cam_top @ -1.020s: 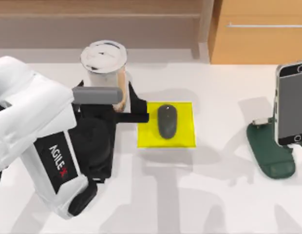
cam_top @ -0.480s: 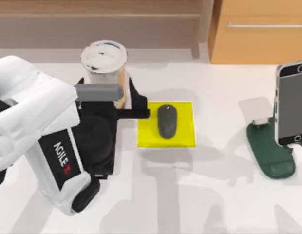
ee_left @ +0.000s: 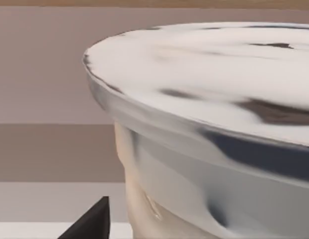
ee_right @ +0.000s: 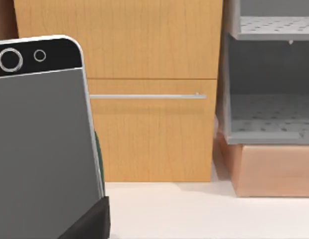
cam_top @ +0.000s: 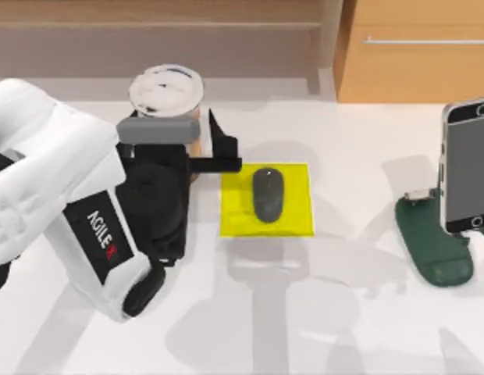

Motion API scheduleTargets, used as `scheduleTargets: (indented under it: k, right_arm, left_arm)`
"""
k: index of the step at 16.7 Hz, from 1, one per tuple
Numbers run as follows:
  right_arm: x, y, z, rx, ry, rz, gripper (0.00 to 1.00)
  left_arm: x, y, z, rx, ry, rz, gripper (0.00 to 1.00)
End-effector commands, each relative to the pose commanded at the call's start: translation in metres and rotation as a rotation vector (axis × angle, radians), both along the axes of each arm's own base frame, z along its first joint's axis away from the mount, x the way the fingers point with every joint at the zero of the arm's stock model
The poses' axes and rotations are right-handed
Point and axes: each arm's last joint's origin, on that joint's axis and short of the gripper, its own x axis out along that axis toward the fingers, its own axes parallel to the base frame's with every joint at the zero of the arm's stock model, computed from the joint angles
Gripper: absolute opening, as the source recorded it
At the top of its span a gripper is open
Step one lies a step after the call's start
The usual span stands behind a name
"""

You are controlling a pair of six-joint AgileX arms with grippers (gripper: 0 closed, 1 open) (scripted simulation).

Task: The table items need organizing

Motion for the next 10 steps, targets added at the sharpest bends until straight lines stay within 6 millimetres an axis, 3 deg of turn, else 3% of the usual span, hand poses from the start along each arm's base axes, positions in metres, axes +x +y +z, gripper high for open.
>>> scheduleTargets:
  k: [1, 10]
  right_arm:
    - [0.0000, 0.0000, 0.0000, 0.000, 0.000, 0.000, 1.00]
    - [0.0000, 0.0000, 0.0000, 0.000, 0.000, 0.000, 1.00]
  left_arm:
    - [0.0000, 0.0000, 0.0000, 0.000, 0.000, 0.000, 1.00]
    - [0.0000, 0.0000, 0.0000, 0.000, 0.000, 0.000, 0.32]
